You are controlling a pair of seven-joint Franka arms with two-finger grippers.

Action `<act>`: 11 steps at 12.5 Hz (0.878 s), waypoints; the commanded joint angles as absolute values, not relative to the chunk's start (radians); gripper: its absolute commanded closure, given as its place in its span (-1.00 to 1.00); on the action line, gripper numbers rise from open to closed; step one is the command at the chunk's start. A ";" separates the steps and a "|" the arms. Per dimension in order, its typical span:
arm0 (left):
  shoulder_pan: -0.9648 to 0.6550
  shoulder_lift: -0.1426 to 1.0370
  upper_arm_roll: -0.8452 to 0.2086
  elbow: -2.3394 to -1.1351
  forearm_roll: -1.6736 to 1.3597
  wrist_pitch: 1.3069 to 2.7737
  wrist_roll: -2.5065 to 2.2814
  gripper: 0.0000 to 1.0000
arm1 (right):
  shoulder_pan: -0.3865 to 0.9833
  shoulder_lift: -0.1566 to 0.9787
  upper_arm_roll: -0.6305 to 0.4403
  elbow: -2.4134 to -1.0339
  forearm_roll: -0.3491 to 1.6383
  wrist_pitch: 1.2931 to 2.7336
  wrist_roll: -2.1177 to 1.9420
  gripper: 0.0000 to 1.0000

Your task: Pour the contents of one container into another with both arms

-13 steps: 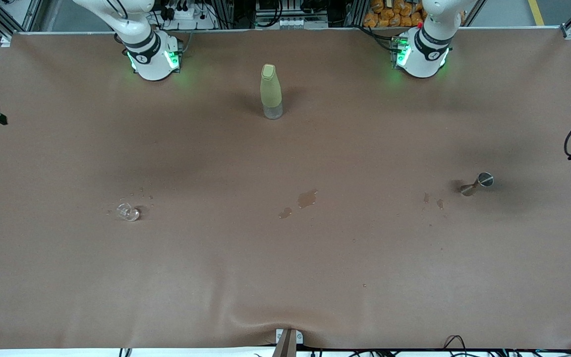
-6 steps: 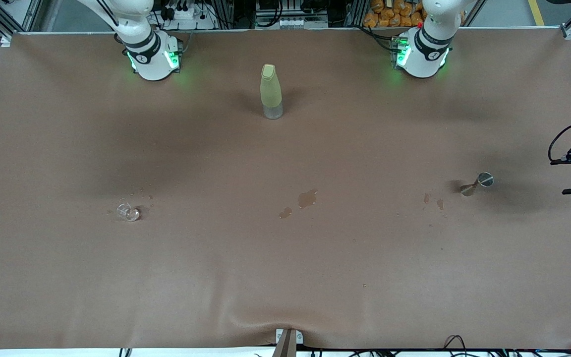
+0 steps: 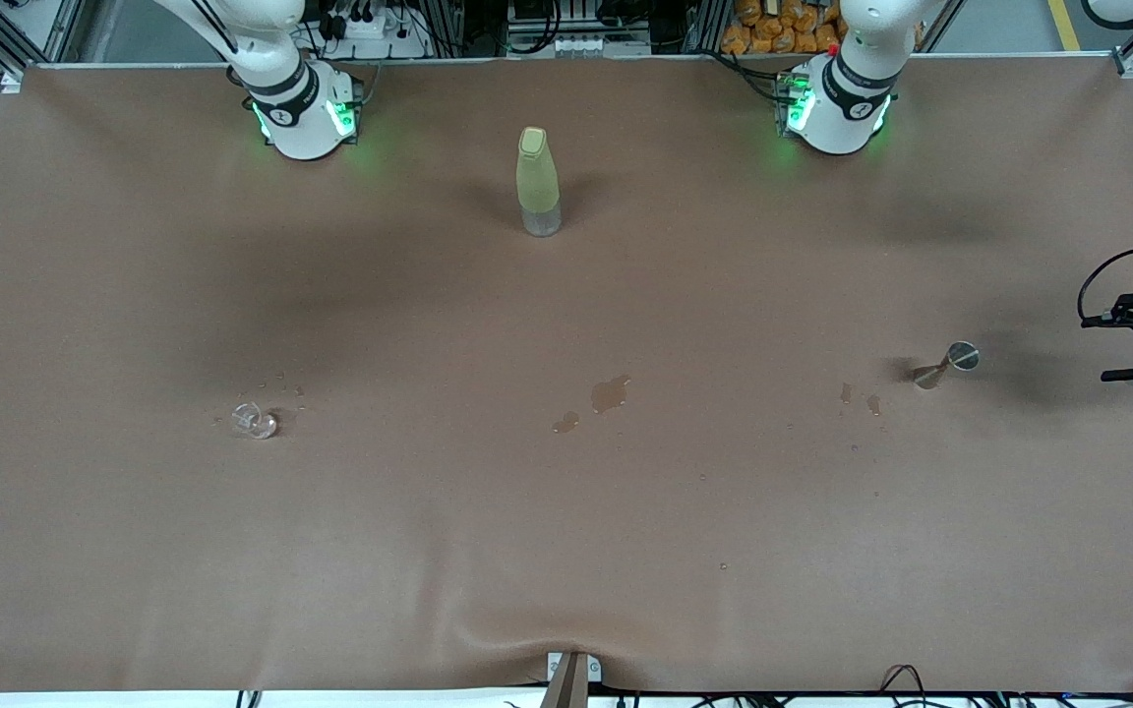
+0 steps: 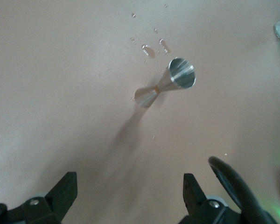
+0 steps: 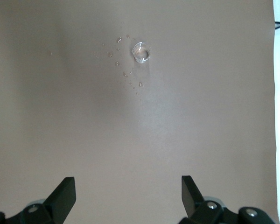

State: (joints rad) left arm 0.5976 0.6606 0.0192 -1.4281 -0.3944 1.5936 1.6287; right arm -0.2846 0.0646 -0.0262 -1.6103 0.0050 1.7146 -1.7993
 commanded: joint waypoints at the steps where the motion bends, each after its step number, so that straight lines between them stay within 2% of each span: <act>1: 0.624 0.664 0.017 -1.416 -0.435 1.615 1.651 -1.00 | -0.302 0.063 -0.012 -1.675 0.008 1.775 -1.867 -1.00; 6: 0.643 0.692 0.015 -1.439 -0.540 1.602 1.683 -1.00 | -0.327 0.124 -0.015 -1.787 0.125 1.916 -1.974 -1.00; 11: 0.638 0.695 0.014 -1.442 -0.610 1.551 1.651 -1.00 | -0.330 0.288 -0.095 -1.802 0.364 1.983 -2.214 -1.00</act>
State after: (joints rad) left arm 0.6339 0.6996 0.0178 -1.4363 -0.5669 1.5863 1.6587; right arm -0.3181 0.2287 -0.0778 -1.8088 0.2752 1.9651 -2.1192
